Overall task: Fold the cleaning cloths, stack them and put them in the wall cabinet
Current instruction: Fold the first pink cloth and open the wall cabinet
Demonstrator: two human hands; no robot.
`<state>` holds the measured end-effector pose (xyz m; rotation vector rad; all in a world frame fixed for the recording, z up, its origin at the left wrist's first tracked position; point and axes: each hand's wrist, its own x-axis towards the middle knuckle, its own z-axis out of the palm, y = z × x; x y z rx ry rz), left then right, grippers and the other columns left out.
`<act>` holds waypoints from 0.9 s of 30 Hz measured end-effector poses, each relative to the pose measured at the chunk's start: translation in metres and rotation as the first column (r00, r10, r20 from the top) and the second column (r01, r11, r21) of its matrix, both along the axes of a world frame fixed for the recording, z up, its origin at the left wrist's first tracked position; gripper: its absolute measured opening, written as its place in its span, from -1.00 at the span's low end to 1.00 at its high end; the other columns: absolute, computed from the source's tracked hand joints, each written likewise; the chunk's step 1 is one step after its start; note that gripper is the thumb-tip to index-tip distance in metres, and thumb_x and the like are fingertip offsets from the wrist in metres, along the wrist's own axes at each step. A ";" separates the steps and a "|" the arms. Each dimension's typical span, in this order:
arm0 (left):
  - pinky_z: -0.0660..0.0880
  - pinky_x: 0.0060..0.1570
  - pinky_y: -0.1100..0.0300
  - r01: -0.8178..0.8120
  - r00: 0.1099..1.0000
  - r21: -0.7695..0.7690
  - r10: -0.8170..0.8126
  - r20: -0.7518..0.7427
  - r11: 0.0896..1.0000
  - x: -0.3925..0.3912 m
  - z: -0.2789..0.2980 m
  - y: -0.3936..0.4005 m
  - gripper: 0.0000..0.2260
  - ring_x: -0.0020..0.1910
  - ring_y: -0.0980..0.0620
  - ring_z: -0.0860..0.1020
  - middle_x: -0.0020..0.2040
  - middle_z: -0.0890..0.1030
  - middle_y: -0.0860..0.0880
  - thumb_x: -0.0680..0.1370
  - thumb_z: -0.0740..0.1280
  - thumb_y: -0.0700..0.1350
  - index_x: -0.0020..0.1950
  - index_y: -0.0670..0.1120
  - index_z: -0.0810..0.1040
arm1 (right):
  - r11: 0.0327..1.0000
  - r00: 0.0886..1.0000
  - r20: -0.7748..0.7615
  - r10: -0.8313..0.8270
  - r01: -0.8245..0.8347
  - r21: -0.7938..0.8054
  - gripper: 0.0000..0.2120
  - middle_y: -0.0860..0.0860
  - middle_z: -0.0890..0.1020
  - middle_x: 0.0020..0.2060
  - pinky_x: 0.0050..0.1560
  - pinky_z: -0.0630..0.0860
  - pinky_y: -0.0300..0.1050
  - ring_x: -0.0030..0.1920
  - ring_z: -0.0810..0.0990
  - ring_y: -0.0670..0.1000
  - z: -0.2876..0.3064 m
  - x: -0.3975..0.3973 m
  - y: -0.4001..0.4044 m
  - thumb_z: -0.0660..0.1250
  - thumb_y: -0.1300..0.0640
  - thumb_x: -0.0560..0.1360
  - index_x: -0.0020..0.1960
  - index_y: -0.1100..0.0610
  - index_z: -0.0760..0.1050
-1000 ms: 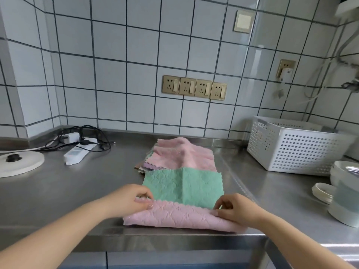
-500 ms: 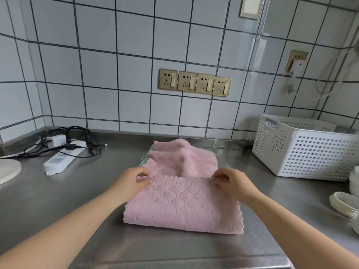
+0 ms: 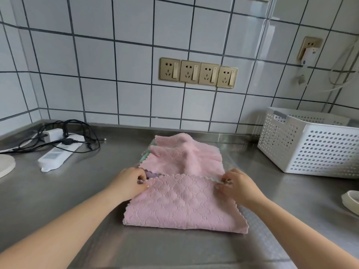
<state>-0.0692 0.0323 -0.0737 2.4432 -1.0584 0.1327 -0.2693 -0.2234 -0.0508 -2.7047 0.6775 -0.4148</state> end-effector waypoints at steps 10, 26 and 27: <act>0.32 -0.30 0.26 0.050 0.995 -0.013 -0.051 -0.087 0.999 -0.005 0.005 0.007 -0.77 -0.25 0.09 0.45 -0.23 0.51 0.07 0.43 0.42 -0.13 -0.30 0.05 0.40 | 0.986 0.986 0.167 0.022 -0.049 0.160 -0.79 -0.17 0.59 -0.24 -0.31 0.40 -0.40 -0.24 0.53 -0.17 0.010 -0.030 0.018 0.37 0.18 0.45 -0.19 -0.12 0.45; 0.39 -0.40 0.34 0.096 0.548 -0.441 -0.417 -0.725 0.892 -0.055 0.081 0.090 -0.76 -0.41 0.16 0.36 -0.37 0.43 0.07 0.30 0.55 -0.07 -0.21 -0.05 0.52 | 0.877 0.851 0.518 -0.089 -0.179 0.445 -0.93 -0.12 0.60 -0.35 -0.29 0.34 -0.18 -0.31 0.47 -0.11 0.038 -0.086 0.063 0.41 0.13 0.45 -0.17 -0.02 0.56; 0.39 -0.41 0.34 0.103 0.513 -0.441 -0.428 -0.744 0.891 -0.053 0.084 0.095 -0.67 -0.41 0.16 0.36 -0.38 0.44 0.08 0.19 0.61 0.01 -0.22 -0.03 0.54 | 0.868 0.856 0.509 -0.089 -0.183 0.461 -0.94 -0.12 0.59 -0.36 -0.32 0.31 -0.18 -0.33 0.45 -0.11 0.038 -0.085 0.065 0.41 0.11 0.45 -0.17 -0.01 0.57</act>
